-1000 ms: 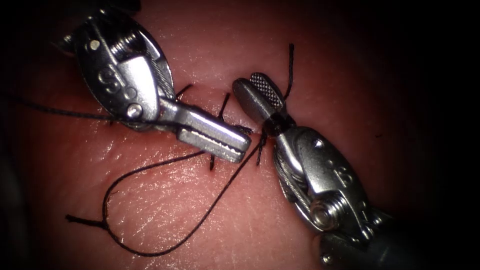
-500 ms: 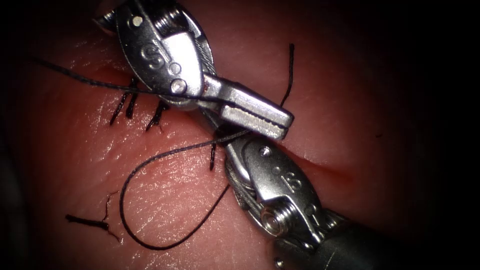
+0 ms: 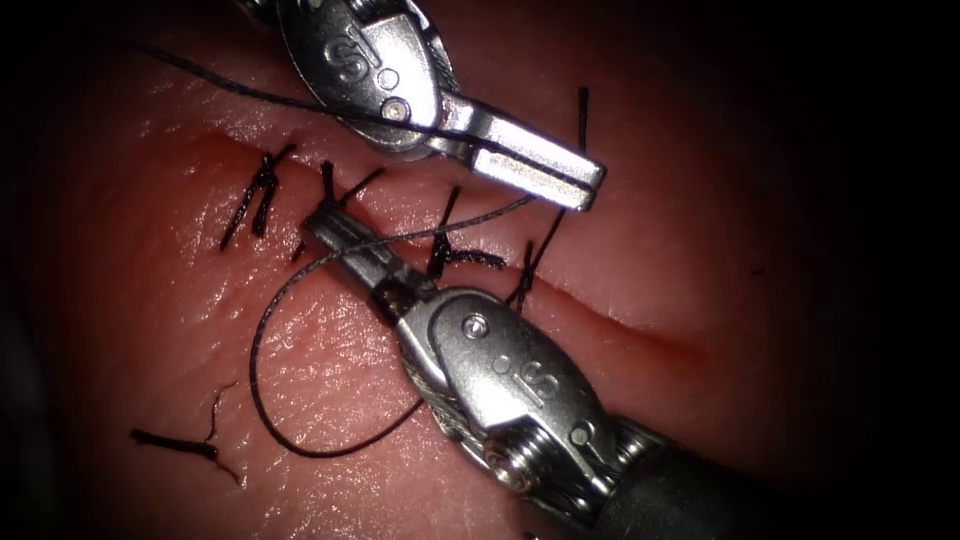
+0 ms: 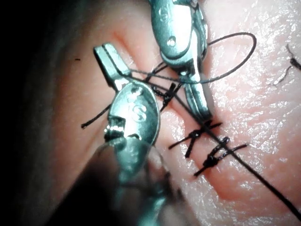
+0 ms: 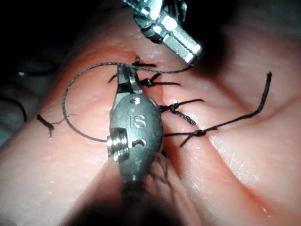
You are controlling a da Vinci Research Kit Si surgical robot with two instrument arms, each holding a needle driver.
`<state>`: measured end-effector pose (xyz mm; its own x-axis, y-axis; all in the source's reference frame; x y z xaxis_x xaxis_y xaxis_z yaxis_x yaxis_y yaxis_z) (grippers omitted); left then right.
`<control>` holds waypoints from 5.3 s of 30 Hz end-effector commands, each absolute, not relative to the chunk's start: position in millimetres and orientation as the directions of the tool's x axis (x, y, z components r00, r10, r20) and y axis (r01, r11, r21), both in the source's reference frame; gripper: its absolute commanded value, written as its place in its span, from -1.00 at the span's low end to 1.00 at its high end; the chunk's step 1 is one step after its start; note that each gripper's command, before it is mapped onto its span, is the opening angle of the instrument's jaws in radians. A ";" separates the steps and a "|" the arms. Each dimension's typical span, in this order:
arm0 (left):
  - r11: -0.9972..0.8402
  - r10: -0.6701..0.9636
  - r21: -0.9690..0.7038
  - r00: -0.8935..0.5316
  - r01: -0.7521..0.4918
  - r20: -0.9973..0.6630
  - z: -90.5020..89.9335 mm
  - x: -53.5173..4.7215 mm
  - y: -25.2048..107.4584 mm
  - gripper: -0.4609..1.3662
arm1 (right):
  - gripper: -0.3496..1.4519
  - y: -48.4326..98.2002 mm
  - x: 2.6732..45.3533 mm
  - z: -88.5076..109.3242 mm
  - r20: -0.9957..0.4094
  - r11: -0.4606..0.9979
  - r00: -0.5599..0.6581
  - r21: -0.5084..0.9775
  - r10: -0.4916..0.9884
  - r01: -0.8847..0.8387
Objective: Wound Closure
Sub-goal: Wrap the suture once counter-clockwise around the right gripper, then grab the suture tail with the right gripper
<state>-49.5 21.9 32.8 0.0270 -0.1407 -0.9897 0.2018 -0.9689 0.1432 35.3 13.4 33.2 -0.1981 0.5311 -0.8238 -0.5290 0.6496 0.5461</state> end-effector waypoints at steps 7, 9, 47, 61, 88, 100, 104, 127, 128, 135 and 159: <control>-0.975 -0.113 0.116 0.029 0.190 -0.993 33.7 -50.3 22.3 -0.88 | -1.00 13.2 37.4 31.6 -0.850 0.689 -0.201 0.515 0.487 -0.510; -0.974 -0.114 0.118 0.031 0.191 -0.993 34.1 -50.3 22.4 -0.88 | -1.00 13.0 37.8 31.0 -0.853 0.696 -0.207 0.513 0.479 -0.503; -0.988 -0.090 0.099 0.079 0.118 -0.993 37.9 -46.2 18.8 -0.88 | -1.00 16.6 28.3 26.5 -0.824 0.399 -0.453 0.563 0.340 -0.724; -0.989 -0.098 0.107 0.089 0.103 -0.991 36.0 -46.1 15.6 -0.88 | 0.54 17.0 27.7 27.8 -0.701 0.164 -0.450 0.621 0.553 -0.766; -0.993 -0.103 0.106 0.048 0.060 -0.994 37.0 -46.7 16.4 -0.88 | 0.14 18.3 22.2 34.3 -0.630 0.072 -0.323 0.518 0.707 -0.852; -0.993 -0.097 0.100 0.043 0.056 -0.994 38.1 -47.0 17.3 -0.88 | 0.10 21.2 21.8 36.2 -0.595 0.071 -0.283 0.499 0.752 -0.864; -0.994 -0.097 0.099 0.042 0.054 -0.994 38.1 -47.2 17.5 -0.88 | 0.09 22.0 21.8 37.2 -0.586 0.073 -0.268 0.492 0.764 -0.868; -0.993 -0.100 0.103 0.046 0.058 -0.994 38.0 -47.4 17.7 -0.88 | -1.00 22.6 21.6 38.5 -0.589 0.087 -0.261 0.495 0.765 -0.865; -0.993 -0.100 0.103 0.046 0.058 -0.994 38.0 -47.4 17.7 -0.88 | -1.00 22.6 21.6 38.3 -0.573 0.063 -0.287 0.513 0.768 -0.856; -0.993 -0.100 0.103 0.047 0.058 -0.994 38.1 -47.3 17.8 -0.88 | -1.00 22.0 21.7 37.6 -0.507 -0.028 -0.349 0.536 0.788 -0.844; -0.992 -0.106 0.109 0.050 0.061 -0.993 38.1 -47.1 17.8 -0.88 | -1.00 21.9 21.5 36.4 -0.520 -0.028 -0.371 0.553 0.770 -0.833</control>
